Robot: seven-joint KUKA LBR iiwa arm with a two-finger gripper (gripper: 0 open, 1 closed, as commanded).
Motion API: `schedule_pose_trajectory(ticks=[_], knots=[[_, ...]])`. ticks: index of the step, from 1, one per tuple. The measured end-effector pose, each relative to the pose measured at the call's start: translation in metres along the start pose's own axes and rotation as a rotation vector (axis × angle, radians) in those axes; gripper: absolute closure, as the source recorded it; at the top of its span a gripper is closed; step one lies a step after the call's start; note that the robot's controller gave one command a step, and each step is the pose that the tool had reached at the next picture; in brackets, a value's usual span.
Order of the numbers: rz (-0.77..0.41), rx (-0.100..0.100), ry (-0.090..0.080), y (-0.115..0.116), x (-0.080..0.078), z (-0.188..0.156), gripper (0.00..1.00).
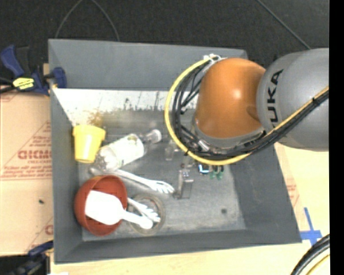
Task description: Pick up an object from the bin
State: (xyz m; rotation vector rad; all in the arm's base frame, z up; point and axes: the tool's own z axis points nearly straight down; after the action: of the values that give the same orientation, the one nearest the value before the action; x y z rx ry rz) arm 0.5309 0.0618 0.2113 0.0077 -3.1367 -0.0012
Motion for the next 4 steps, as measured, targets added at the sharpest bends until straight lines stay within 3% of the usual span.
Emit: schedule_pose_trajectory(ticks=[1, 2, 3, 4], knots=[[0.003, -0.001, -0.006, 0.0, -0.001, -0.004, 0.0], [0.132, -0.002, -0.004, 0.016, -0.055, 0.144, 0.0], [0.17, -0.004, -0.018, 0.034, -0.045, 0.073, 0.0], [0.143, 0.0, -0.006, 0.017, -0.052, 0.133, 0.0]])
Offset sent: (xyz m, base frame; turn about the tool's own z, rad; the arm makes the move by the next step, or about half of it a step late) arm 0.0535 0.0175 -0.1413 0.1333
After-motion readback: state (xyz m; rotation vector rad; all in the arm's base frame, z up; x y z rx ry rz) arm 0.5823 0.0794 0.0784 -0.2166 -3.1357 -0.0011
